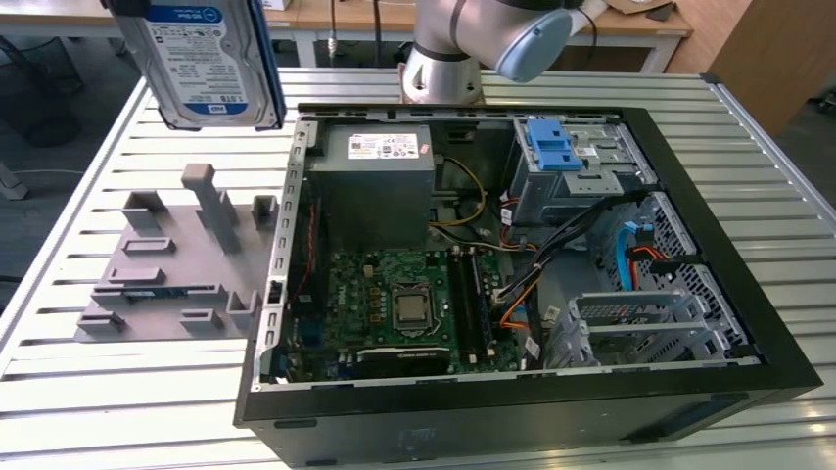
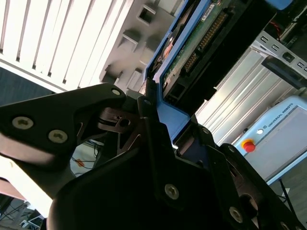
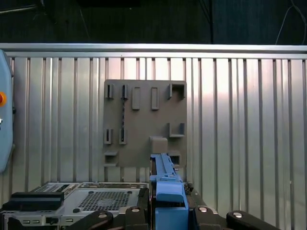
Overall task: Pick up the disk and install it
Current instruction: 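Pick up the disk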
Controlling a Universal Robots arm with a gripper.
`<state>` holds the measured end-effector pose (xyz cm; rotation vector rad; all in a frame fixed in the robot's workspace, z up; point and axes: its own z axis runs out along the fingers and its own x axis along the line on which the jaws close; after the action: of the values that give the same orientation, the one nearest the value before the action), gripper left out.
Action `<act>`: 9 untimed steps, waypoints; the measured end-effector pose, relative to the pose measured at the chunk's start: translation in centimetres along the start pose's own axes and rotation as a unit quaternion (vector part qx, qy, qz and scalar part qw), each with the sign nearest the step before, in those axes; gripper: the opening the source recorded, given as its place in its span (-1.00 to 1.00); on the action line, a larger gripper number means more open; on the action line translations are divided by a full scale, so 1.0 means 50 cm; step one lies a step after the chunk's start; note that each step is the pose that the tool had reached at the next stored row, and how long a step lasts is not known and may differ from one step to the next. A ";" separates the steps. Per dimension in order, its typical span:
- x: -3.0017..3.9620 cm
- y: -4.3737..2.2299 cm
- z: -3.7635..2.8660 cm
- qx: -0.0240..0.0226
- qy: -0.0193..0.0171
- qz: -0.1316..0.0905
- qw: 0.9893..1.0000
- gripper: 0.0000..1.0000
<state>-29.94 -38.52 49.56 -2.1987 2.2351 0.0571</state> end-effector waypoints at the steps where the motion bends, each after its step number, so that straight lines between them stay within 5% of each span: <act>1: 0.003 -0.002 0.000 0.000 0.000 0.000 1.000 -0.27; 9: 0.016 -0.041 -0.001 0.000 0.000 0.000 1.000 -0.27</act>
<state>-27.92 -39.35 49.56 -2.1985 2.2353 0.0571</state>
